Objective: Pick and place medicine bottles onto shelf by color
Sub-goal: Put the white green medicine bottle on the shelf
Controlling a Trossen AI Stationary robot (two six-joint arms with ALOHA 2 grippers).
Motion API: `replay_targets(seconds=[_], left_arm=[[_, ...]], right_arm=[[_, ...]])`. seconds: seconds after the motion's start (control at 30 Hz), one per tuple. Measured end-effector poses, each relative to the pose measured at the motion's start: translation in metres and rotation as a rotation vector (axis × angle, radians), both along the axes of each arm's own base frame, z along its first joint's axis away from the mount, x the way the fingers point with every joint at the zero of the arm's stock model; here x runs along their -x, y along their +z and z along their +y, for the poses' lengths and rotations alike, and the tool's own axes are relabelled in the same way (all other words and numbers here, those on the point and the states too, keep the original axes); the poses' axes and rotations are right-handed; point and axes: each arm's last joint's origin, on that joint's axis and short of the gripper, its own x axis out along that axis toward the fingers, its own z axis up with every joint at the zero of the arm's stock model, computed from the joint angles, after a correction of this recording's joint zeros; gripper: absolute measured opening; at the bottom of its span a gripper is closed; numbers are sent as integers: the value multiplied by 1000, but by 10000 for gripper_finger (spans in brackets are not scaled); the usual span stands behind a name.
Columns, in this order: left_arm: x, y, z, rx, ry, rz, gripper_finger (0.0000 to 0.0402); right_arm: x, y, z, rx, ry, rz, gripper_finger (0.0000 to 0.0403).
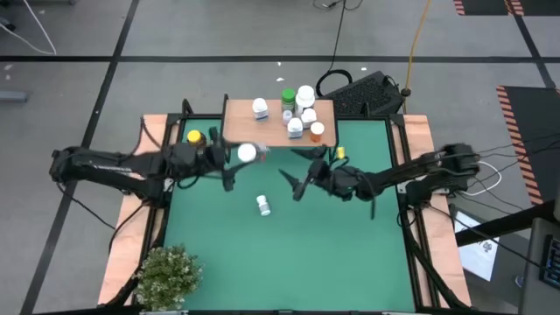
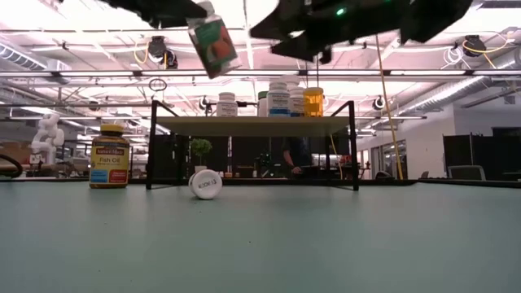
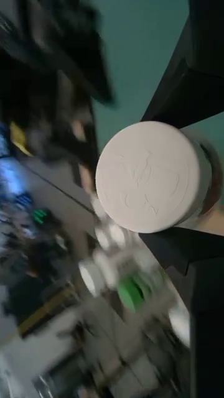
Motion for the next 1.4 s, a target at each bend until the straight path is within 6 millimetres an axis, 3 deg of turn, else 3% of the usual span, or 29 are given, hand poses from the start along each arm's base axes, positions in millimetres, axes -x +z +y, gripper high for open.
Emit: replay_targets(seconds=[0.13, 0.27, 0.6, 0.9, 1.4], left_arm=[[-5, 32, 26, -36, 109, 107, 233], [-18, 48, 57, 7, 122, 215, 232], [-52, 27, 118, 139, 177, 429, 239], [-58, 16, 142, 166, 217, 426, 240], [-55, 17, 153, 213, 159, 360, 241]], right_arm=[[20, 18, -2, -79, -13, -70, 354], [33, 18, -3, -132, -6, -106, 354], [37, 11, -4, -132, -7, -77, 354], [36, 9, -4, -124, -9, -52, 354], [37, 10, -4, -126, -8, -65, 354]])
